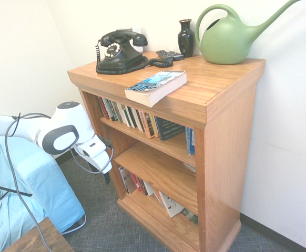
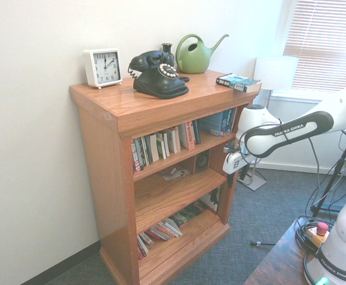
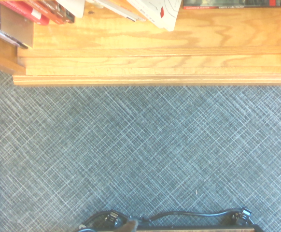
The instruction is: Shelf the books
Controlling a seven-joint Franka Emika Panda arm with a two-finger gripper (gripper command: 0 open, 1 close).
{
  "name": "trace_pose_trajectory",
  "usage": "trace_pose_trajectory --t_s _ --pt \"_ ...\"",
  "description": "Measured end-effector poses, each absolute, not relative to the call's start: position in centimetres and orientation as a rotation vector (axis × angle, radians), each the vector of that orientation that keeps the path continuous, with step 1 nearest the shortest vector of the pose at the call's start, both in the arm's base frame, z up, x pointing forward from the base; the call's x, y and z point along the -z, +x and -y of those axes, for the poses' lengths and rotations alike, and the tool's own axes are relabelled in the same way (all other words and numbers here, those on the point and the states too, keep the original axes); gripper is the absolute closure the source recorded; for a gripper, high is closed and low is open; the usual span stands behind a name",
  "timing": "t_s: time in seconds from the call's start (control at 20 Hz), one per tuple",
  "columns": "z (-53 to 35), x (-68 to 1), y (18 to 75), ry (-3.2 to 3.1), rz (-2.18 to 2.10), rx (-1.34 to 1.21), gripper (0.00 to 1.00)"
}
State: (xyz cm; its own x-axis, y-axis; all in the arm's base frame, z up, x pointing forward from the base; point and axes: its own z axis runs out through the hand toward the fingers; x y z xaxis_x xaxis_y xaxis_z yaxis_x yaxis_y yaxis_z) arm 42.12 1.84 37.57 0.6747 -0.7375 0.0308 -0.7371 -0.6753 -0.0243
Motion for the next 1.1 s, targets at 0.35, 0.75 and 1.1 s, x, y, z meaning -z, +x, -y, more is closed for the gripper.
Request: trace_pose_trajectory --t_s 0.35,0.75,1.1 --pt "-0.4 -37.7 42.0 -2.887 -1.293 0.079 0.00" --pt "5.4 -42.8 39.1 -3.052 -1.469 0.234 0.00" --pt "8.5 -53.2 35.5 -3.259 -1.638 0.515 0.00"
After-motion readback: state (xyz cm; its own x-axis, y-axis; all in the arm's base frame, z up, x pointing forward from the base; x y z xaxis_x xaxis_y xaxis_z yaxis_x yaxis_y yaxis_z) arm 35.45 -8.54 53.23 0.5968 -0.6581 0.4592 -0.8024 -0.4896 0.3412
